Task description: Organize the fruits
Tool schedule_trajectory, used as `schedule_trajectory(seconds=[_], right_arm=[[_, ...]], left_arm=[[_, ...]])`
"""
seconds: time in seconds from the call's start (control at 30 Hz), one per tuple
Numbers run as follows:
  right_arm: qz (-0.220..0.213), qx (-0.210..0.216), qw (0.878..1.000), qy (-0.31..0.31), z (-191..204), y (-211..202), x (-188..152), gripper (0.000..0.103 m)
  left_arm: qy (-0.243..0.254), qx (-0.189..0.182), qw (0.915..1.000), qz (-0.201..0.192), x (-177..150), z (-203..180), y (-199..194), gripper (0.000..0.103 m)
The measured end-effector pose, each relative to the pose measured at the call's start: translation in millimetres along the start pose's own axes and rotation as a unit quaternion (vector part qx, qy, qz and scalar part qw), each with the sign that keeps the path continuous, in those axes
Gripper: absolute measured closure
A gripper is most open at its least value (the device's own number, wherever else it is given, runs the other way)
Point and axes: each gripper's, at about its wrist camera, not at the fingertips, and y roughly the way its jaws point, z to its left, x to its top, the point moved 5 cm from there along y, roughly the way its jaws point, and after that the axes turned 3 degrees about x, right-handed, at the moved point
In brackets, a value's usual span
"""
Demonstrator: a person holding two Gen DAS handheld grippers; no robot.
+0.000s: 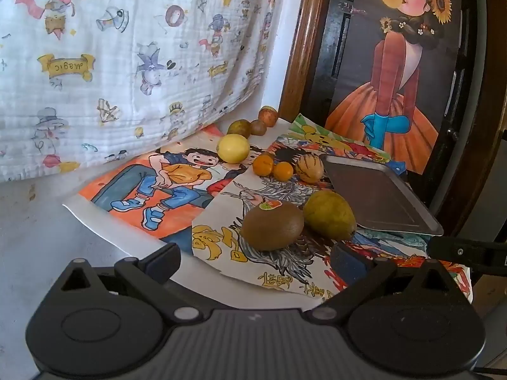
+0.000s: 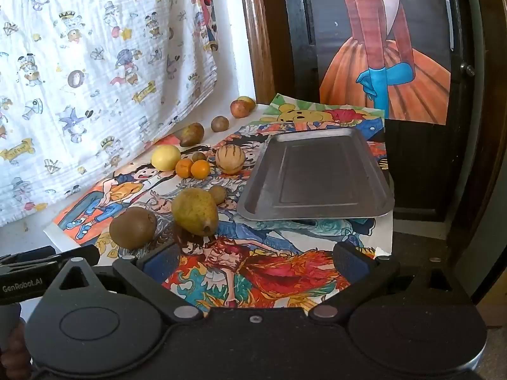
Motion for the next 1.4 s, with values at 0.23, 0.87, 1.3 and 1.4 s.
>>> schedule_trajectory(seconds=[0.23, 0.87, 1.3, 1.4], right_arm=[[-0.001, -0.001, 1.000, -0.001, 0.1, -0.2, -0.7, 0.000], [0.002, 0.001, 1.000, 0.002, 0.1, -0.3, -1.4, 0.000], [0.003, 0.001, 1.000, 0.002, -0.2, 0.3, -2.2, 0.000], [0.003, 0.001, 1.000, 0.002, -0.2, 0.3, -2.1, 0.000]], left_arm=[[0.002, 0.003, 1.0000, 0.001, -0.1, 0.0, 0.2, 0.000], [0.003, 0.004, 1.0000, 0.002, -0.2, -0.1, 0.3, 0.000], [0.004, 0.005, 1.0000, 0.003, -0.2, -0.2, 0.5, 0.000], [0.004, 0.005, 1.0000, 0.003, -0.3, -0.2, 0.5, 0.000]])
